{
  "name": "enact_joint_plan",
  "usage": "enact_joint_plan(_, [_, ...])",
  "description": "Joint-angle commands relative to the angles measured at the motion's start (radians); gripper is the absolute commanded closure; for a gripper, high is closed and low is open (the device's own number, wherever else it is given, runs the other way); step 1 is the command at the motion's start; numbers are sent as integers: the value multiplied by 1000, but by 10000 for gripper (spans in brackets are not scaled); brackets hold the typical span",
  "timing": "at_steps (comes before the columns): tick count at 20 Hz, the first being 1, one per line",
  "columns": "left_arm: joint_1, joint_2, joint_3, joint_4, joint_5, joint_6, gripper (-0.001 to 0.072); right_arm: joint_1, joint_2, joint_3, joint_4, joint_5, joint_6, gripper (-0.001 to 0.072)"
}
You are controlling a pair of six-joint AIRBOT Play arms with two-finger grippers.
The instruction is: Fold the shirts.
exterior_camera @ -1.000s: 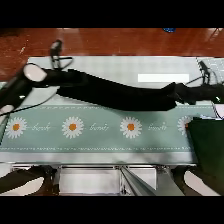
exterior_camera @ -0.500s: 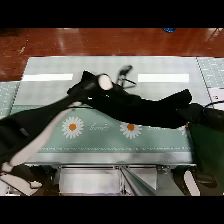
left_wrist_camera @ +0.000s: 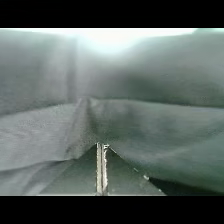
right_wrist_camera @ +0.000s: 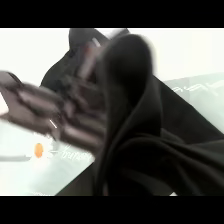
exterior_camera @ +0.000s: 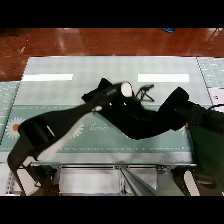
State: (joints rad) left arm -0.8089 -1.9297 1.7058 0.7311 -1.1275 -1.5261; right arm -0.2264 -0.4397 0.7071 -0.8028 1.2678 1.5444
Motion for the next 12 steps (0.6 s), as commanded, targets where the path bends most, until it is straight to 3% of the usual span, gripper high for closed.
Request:
enact_joint_plan(1, [170,72,31,20,-47,6,681,1,-14,2,78,-11,-29,688])
enact_joint_plan(3, [322,159,31,94,-100,6,681,42,-86,21,138,-32,-64,689])
enact_joint_plan(6, [519,348,30,233,-160,17,680,233,-276,118,142,-186,-82,689])
enact_joint_plan(9, [684,583,-35,345,-133,23,681,447,-565,297,142,-347,-85,688])
enact_joint_plan(12, [826,840,-202,372,-113,85,681,574,-878,520,143,-380,-87,688])
